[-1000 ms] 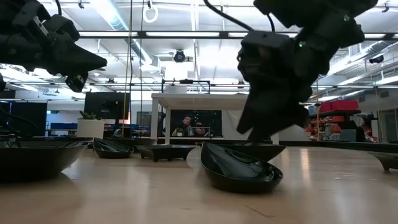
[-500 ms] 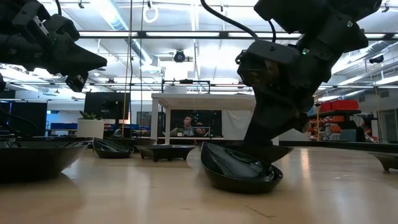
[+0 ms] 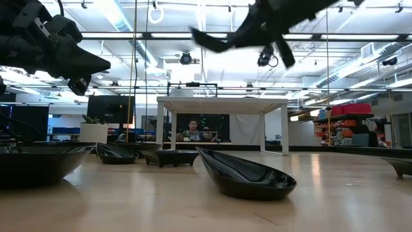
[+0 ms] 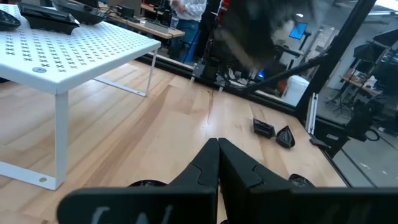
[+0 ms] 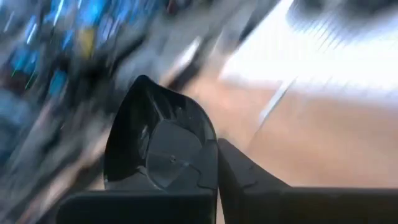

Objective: Pick & Place Mini shaped plates
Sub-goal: Stack the black leaf-shaped plate on top of the other black leaf-shaped plate on the shelf, then stack the black square plate on top of the other black square plate on the shelf

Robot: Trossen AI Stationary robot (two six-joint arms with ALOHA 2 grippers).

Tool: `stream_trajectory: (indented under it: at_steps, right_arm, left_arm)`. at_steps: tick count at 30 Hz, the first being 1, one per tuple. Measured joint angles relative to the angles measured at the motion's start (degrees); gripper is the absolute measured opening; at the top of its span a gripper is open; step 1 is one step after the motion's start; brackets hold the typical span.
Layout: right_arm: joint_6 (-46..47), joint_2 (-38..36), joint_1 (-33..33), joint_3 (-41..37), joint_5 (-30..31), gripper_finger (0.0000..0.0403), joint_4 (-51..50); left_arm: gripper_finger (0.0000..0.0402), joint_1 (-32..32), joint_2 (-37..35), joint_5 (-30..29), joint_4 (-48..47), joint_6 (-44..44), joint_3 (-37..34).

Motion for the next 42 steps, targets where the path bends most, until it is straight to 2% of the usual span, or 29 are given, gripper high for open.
stream_trajectory:
  at_steps: [2,4,8,12,17,23,27,33,35,37,40,42]
  right_arm:
    - [-3.3,-3.1,-3.6,0.0,5.3,0.0002,1.0]
    - [-6.6,-5.1,-8.4,0.0,8.1,0.0002,1.0]
    - [-7.6,-6.1,-21.1,0.0,5.2,0.0001,-0.2]
    - [-3.2,-5.2,-31.8,0.0,3.4,0.0001,-1.4]
    - [0.3,-3.8,-37.2,0.0,0.2,0.0003,-1.4]
    - [8.8,-1.6,-38.6,0.0,-0.2,0.0016,-7.3]
    - [10.3,-0.5,-38.6,0.0,0.2,0.0032,-8.3]
    - [8.5,-0.5,-37.8,0.0,3.5,0.0094,-7.3]
    - [4.4,-1.2,-36.5,0.0,5.2,0.012,-5.8]
    - [-4.8,-2.3,-33.2,0.0,6.4,0.0143,-2.1]
    - [-25.3,-2.5,-23.8,0.0,6.4,0.0166,8.2]
    - [-36.8,-2.5,-16.6,0.0,3.5,0.0173,10.8]
  left_arm:
    - [0.0007,0.0,0.0,0.0,0.0,0.0,0.0]
    - [0.0007,0.0,0.0,0.0,0.0,0.0,0.0]
    - [0.0007,0.0,0.0,0.0,0.0,0.0,0.0]
    - [0.0007,0.0,0.0,0.0,0.0,0.0,0.0]
    - [0.0007,0.0,0.0,0.0,0.0,0.0,0.0]
    - [0.0007,0.0,0.0,0.0,0.0,0.0,0.0]
    - [0.0007,0.0,0.0,0.0,0.0,0.0,0.0]
    - [0.0007,0.0,0.0,0.0,0.0,0.0,0.0]
    - [0.0007,0.0,0.0,0.0,0.0,0.0,0.0]
    - [0.0007,0.0,0.0,0.0,-0.1,0.0,0.0]
    - [0.0007,0.0,0.0,0.0,-0.4,0.0,0.0]
    - [0.0007,0.0,0.0,0.0,-0.5,0.2,0.0]
